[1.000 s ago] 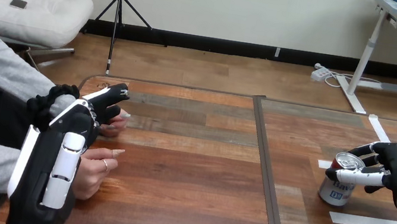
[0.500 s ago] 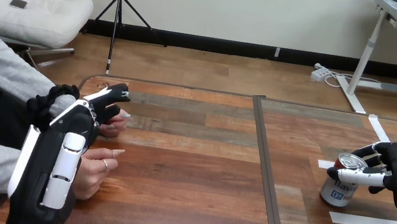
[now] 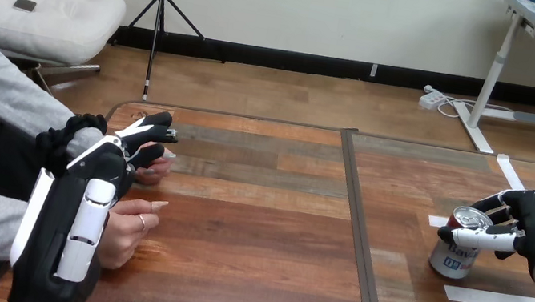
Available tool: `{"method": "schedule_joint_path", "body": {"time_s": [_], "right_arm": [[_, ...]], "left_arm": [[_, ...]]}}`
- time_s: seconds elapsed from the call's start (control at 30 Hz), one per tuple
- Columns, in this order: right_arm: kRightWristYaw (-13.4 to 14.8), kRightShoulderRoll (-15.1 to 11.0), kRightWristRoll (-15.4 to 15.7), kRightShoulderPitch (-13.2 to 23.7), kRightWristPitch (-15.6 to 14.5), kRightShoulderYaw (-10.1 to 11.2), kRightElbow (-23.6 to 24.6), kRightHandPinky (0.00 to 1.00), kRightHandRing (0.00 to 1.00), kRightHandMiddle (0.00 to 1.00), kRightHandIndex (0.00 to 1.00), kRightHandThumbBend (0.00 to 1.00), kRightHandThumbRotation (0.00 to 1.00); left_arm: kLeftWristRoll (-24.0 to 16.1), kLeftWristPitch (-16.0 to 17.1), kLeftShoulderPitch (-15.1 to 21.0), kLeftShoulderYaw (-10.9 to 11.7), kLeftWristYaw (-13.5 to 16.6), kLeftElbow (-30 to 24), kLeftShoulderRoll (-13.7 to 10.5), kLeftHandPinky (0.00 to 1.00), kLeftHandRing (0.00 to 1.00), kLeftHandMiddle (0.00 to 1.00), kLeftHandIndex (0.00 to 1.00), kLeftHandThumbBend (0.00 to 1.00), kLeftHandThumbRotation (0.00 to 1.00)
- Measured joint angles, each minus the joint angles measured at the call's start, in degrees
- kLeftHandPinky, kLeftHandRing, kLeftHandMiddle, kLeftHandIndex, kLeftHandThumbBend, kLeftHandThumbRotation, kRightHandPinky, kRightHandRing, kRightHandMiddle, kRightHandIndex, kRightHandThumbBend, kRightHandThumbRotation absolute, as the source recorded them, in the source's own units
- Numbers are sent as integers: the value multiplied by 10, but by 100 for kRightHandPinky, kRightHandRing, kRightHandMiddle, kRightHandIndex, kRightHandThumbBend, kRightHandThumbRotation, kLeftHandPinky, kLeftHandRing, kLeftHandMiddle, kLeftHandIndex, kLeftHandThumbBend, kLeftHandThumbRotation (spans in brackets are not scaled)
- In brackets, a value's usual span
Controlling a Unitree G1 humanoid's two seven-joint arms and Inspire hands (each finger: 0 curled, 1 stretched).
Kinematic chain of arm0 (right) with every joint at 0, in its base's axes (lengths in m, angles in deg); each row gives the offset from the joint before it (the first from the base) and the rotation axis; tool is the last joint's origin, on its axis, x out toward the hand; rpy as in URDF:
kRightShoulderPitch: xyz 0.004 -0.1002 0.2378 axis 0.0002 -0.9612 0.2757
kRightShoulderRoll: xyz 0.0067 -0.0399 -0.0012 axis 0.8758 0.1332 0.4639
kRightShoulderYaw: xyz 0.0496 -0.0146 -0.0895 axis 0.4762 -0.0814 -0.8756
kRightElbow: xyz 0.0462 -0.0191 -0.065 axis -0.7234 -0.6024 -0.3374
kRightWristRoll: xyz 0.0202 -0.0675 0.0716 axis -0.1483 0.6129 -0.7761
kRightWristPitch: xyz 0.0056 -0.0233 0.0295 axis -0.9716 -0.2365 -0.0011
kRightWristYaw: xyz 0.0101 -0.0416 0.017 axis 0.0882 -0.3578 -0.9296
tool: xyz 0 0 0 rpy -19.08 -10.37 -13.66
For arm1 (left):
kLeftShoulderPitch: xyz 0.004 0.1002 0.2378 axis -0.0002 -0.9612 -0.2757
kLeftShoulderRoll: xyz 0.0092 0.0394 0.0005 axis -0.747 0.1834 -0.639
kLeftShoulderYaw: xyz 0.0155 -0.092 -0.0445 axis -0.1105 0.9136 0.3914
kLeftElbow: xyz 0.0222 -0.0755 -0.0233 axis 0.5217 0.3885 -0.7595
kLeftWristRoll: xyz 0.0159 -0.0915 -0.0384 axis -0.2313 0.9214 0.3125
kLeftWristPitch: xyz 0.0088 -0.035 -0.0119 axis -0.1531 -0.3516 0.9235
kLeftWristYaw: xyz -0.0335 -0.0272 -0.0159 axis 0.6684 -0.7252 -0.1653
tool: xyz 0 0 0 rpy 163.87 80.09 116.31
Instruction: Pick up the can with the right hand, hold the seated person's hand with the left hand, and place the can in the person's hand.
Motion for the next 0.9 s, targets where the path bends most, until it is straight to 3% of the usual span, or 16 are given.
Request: {"method": "schedule_joint_path", "body": {"time_s": [0.9], "right_arm": [[-7, 0, 1, -4, 28, -6, 0, 40, 45, 48, 48, 72, 0]], "left_arm": [[-2, 18, 0, 0, 1, 5, -4, 78, 89, 84, 68, 46, 100]]}}
